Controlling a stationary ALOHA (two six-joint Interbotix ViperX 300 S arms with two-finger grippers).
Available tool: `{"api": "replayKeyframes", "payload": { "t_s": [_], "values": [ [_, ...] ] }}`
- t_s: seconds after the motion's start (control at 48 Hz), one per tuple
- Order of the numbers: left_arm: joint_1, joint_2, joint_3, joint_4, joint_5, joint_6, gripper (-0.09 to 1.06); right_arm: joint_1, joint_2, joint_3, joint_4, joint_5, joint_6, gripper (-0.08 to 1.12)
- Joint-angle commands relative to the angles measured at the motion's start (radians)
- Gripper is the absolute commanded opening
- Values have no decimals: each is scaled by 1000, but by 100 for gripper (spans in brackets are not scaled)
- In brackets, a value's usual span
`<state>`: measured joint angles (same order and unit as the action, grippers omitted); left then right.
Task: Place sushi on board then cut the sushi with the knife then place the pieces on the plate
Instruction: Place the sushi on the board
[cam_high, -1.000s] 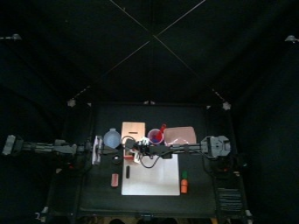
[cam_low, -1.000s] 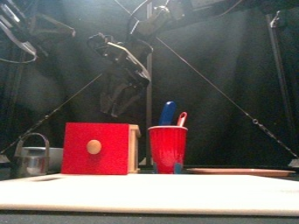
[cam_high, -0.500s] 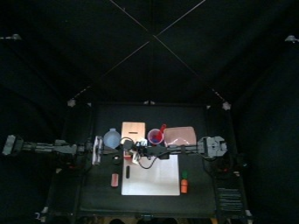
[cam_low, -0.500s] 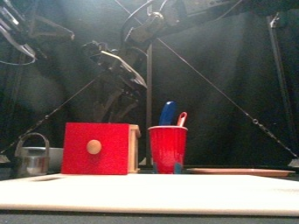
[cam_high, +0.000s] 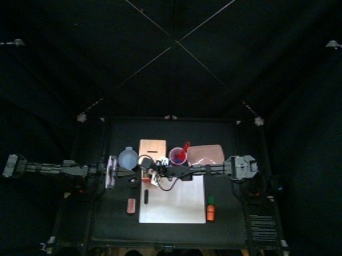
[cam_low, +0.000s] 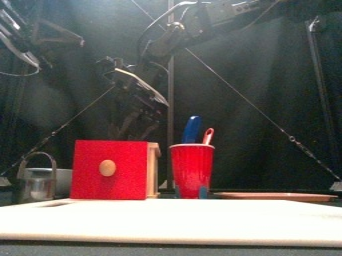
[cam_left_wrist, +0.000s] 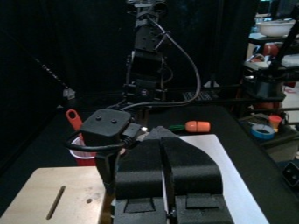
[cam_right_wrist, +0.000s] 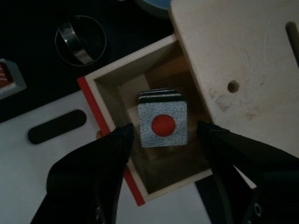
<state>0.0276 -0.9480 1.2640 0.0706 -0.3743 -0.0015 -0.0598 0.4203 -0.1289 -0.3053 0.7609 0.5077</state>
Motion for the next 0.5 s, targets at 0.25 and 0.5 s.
{"api": "replayKeyframes", "payload": {
  "t_s": [0.25,0.5],
  "values": [
    [3,3,-12,-2,-17,5,7,-12,-15,-11,-11,-3,21,91],
    [3,3,-11,-2,-17,3,7,-15,3,-21,-11,-3,23,82]
  ]
}}
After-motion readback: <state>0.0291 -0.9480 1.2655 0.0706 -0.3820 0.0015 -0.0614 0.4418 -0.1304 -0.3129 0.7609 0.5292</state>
